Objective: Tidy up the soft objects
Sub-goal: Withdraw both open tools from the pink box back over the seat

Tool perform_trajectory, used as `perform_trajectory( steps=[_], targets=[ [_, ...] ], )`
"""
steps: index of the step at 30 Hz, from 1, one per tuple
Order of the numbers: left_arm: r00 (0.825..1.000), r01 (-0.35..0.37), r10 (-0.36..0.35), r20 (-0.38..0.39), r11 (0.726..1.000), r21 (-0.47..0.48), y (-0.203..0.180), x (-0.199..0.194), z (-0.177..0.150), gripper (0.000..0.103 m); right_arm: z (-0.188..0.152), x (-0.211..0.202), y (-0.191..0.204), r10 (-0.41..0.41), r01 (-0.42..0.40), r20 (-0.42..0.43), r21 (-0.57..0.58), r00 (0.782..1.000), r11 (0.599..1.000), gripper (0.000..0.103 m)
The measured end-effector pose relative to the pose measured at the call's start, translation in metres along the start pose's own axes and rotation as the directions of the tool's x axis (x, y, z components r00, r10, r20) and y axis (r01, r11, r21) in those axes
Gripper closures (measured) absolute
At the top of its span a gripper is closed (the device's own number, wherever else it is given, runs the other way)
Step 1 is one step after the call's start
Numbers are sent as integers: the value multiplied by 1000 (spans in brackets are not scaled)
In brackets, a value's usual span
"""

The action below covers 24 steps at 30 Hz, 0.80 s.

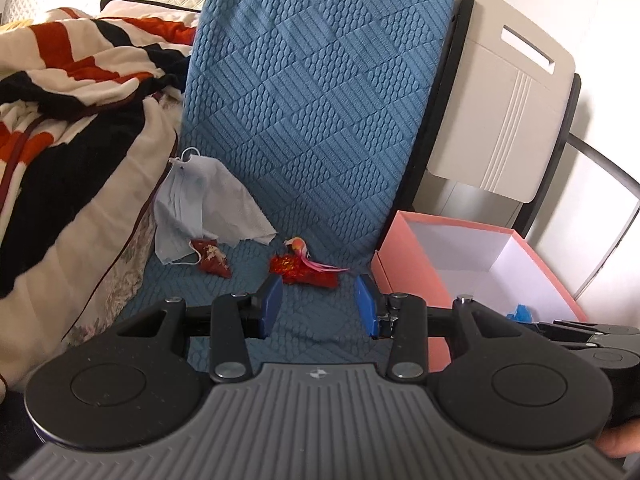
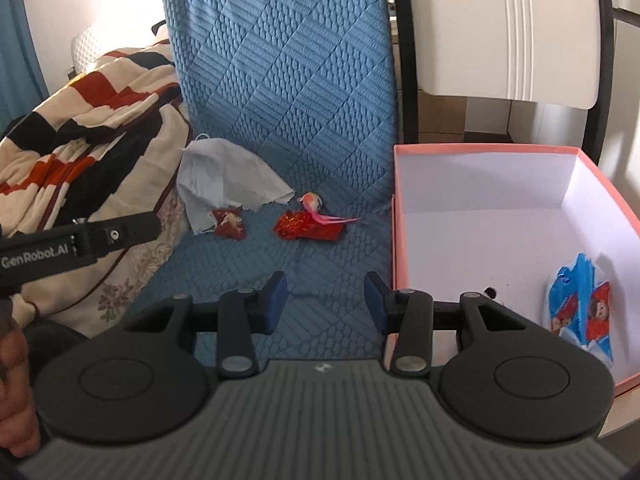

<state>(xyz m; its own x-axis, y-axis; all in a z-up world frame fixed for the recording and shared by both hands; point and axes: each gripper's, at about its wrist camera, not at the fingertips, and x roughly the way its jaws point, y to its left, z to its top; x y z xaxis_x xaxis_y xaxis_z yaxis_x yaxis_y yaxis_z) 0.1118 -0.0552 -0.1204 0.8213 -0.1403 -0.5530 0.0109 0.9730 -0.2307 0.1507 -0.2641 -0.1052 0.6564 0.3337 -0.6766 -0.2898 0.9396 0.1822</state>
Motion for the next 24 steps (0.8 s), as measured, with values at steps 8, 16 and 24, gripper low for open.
perform_trajectory(
  steps=[8,16,24],
  targets=[
    [1000,-16,16,-9,1000,-7,16,-1,-6,57,-16,7,16,13,-13,0,0,1000,1000,58],
    [999,-36,37,-11,999,19,27,-2,-16,57,-32,13,27,-7,7,-11,-10,1000,1000,58],
    [996,-90,90,-5,994,65,37,23,-28,57,-39,20,33,-22,22,3,-3,1000,1000,58]
  ],
)
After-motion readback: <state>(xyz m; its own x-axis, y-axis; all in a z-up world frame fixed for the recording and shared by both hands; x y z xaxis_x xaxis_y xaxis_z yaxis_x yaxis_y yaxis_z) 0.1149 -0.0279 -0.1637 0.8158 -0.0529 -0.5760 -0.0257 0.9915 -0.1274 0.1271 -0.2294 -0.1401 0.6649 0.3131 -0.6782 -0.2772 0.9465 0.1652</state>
